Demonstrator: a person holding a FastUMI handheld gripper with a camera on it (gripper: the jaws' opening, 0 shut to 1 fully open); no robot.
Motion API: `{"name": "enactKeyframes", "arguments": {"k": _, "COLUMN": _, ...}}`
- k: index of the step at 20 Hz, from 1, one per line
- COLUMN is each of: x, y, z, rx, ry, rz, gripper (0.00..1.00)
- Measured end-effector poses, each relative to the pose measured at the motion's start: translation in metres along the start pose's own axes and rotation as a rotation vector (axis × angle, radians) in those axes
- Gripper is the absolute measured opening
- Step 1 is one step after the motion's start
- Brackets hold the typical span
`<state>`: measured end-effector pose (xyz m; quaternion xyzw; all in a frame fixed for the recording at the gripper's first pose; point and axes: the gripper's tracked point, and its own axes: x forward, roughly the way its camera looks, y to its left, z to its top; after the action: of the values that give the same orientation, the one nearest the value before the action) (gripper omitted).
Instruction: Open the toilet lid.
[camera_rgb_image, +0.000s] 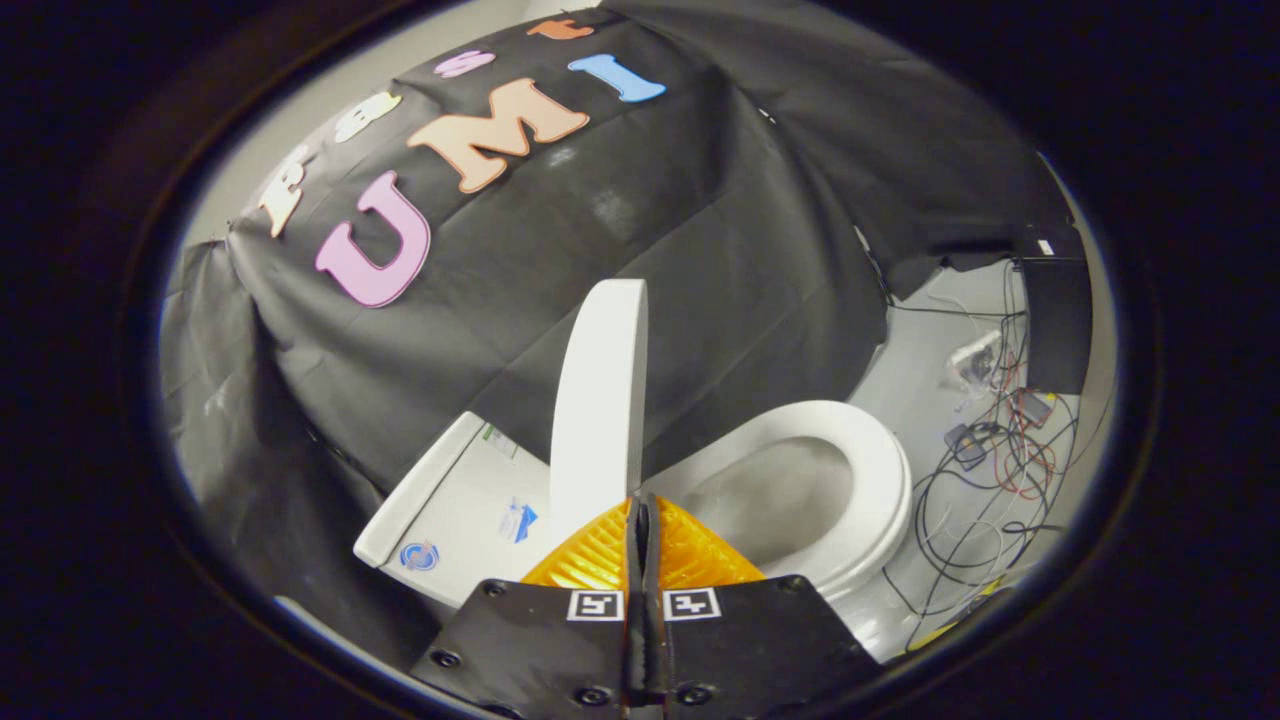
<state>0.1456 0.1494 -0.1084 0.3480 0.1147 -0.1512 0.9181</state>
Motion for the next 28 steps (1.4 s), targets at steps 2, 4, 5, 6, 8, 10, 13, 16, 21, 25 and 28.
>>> {"name": "enactKeyframes", "arguments": {"k": 2, "x": -0.001, "y": 0.004, "z": 0.001, "rx": 0.035, "ry": -0.008, "rz": 0.003, "gripper": 0.00}}
{"name": "enactKeyframes", "arguments": {"k": 4, "x": -0.001, "y": 0.018, "z": 0.001, "rx": 0.032, "ry": -0.023, "rz": 0.025, "gripper": 0.00}}
{"name": "enactKeyframes", "arguments": {"k": 5, "x": 0.000, "y": 0.024, "z": 0.002, "rx": 0.033, "ry": -0.032, "rz": 0.029, "gripper": 0.00}}
{"name": "enactKeyframes", "arguments": {"k": 6, "x": 0.000, "y": 0.028, "z": 0.003, "rx": 0.039, "ry": -0.030, "rz": 0.030, "gripper": 0.00}}
{"name": "enactKeyframes", "arguments": {"k": 8, "x": 0.000, "y": 0.036, "z": 0.002, "rx": 0.039, "ry": -0.025, "rz": 0.020, "gripper": 0.00}}
{"name": "enactKeyframes", "arguments": {"k": 10, "x": 0.000, "y": 0.048, "z": 0.002, "rx": 0.027, "ry": -0.028, "rz": 0.028, "gripper": 0.00}}
{"name": "enactKeyframes", "arguments": {"k": 13, "x": 0.000, "y": 0.067, "z": 0.002, "rx": 0.021, "ry": -0.024, "rz": 0.067, "gripper": 0.00}}
{"name": "enactKeyframes", "arguments": {"k": 16, "x": 0.002, "y": 0.082, "z": -0.001, "rx": 0.003, "ry": -0.012, "rz": 0.070, "gripper": 0.00}}
{"name": "enactKeyframes", "arguments": {"k": 21, "x": 0.007, "y": 0.111, "z": -0.003, "rx": -0.092, "ry": 0.017, "rz": 0.075, "gripper": 0.00}}
{"name": "enactKeyframes", "arguments": {"k": 25, "x": 0.007, "y": 0.133, "z": -0.008, "rx": -0.126, "ry": 0.025, "rz": 0.096, "gripper": 0.00}}
{"name": "enactKeyframes", "arguments": {"k": 28, "x": 0.010, "y": 0.149, "z": -0.015, "rx": -0.178, "ry": 0.037, "rz": 0.095, "gripper": 0.00}}
